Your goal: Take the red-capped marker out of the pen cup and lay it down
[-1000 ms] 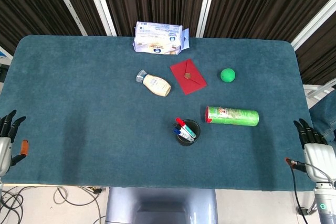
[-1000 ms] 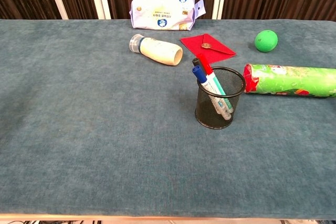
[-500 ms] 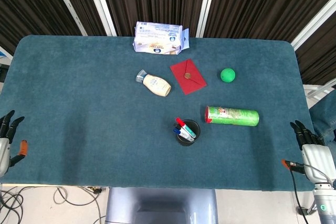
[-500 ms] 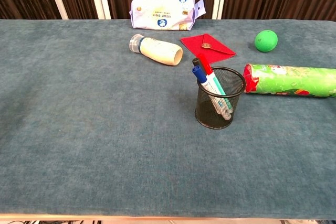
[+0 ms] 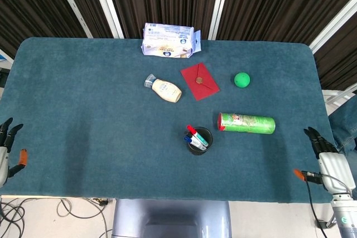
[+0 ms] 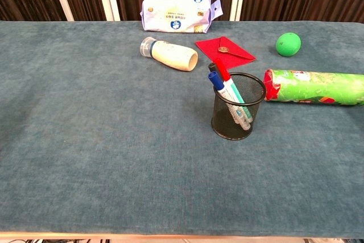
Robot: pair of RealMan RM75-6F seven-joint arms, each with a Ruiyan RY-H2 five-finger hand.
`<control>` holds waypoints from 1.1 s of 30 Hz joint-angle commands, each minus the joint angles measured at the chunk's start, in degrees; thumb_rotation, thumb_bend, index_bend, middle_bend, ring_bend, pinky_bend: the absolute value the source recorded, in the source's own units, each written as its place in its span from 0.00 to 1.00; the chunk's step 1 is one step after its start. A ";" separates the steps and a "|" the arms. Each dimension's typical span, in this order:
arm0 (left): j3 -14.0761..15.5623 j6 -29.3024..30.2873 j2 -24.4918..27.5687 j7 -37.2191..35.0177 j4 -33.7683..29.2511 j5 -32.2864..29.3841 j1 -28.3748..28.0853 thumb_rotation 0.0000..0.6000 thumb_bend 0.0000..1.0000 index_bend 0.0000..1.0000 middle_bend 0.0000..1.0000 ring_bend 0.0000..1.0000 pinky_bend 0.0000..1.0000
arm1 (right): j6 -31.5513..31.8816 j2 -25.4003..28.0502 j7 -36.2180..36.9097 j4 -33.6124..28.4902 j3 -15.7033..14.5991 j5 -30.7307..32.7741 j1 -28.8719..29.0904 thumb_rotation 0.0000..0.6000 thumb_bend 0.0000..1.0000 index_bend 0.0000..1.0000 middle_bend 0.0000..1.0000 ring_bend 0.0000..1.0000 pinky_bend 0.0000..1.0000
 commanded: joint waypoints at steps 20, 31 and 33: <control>-0.63 0.42 -0.61 0.97 0.12 -0.82 0.11 1.00 0.50 0.12 0.01 0.05 0.05 | -39.34 3.59 32.48 0.76 7.41 2.45 30.84 1.00 0.13 0.23 0.08 0.16 0.23; -0.67 -0.16 -0.56 0.95 -0.06 -1.31 0.00 1.00 0.50 0.12 0.00 0.05 0.05 | -46.60 -1.14 31.09 0.60 9.37 8.38 37.32 1.00 0.20 0.29 0.08 0.16 0.23; -0.68 -0.18 -0.50 0.88 -0.07 -1.32 0.01 1.00 0.50 0.12 0.00 0.05 0.05 | -47.66 -2.15 30.48 0.65 9.66 9.54 38.37 1.00 0.20 0.30 0.08 0.16 0.23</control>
